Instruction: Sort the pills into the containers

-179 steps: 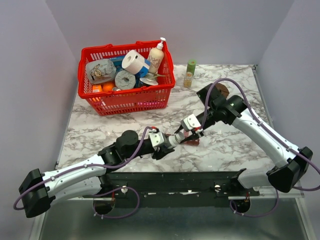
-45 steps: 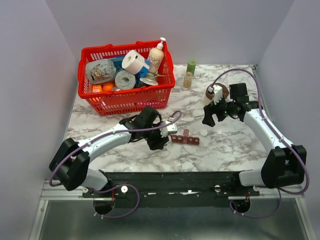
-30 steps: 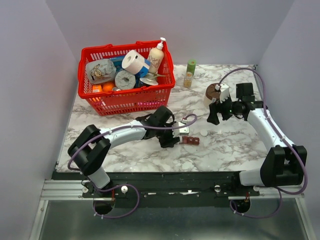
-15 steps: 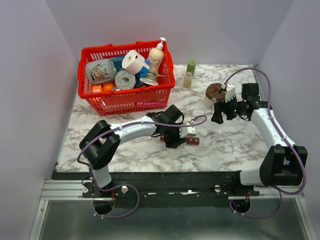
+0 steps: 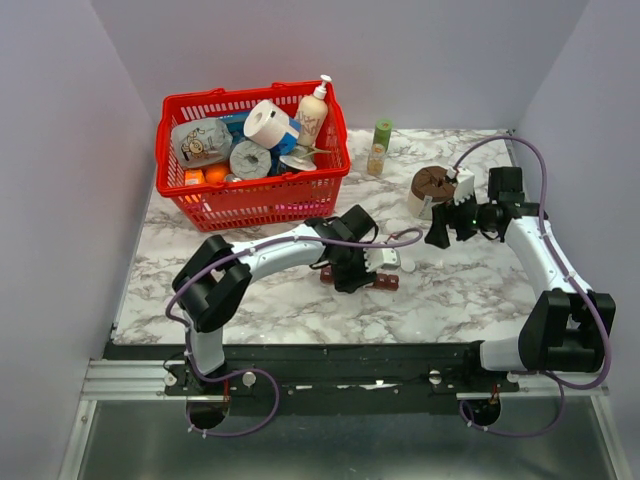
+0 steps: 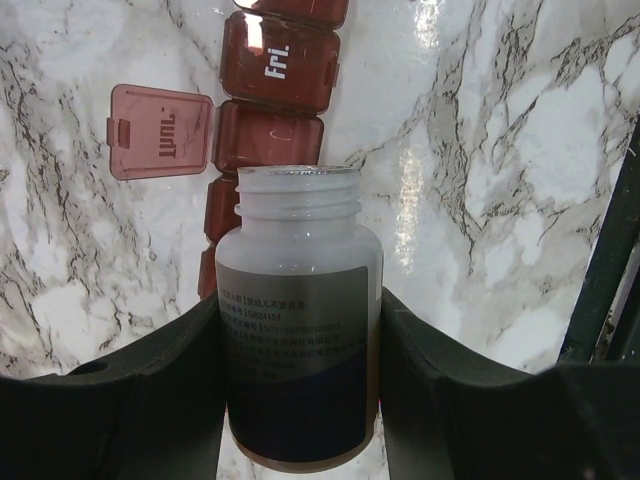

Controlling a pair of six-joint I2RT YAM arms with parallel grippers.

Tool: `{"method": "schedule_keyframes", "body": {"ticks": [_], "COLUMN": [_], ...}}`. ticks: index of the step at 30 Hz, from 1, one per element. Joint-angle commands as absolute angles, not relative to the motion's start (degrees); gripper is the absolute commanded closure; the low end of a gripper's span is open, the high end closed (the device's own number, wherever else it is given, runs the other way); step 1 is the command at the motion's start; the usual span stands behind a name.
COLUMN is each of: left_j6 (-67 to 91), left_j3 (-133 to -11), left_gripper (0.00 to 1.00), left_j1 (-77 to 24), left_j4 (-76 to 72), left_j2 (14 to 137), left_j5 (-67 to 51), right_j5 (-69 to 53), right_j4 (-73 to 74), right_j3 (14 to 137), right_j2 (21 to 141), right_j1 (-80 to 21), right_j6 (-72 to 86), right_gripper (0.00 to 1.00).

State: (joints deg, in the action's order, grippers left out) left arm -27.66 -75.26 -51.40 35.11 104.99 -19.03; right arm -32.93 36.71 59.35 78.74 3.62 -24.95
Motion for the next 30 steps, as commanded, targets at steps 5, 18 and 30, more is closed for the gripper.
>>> {"method": "schedule_keyframes", "body": {"ticks": [5,18,30], "left_j6": [-27.69,-27.51,-28.3], "left_j3": [-80.15,-84.11,-87.71], "left_gripper": [1.0,1.0,1.0], "left_j1": [-52.73,-54.67,-56.86], "left_j4": [41.48,45.35,48.78], "left_j2": [107.84,110.21,112.32], "left_j5": [-13.19,-7.39,-2.11], "right_j5": [-36.03,-37.44,-38.41], "right_j4": [38.76,39.55,40.08], "right_j3": [59.68,59.59,59.77], "right_j2": [77.78,77.43,77.17], "right_j1": [4.66,5.45,5.8], "right_j6": [-26.01,-26.46,-26.72], "right_gripper": [0.0,0.0,0.0]}}
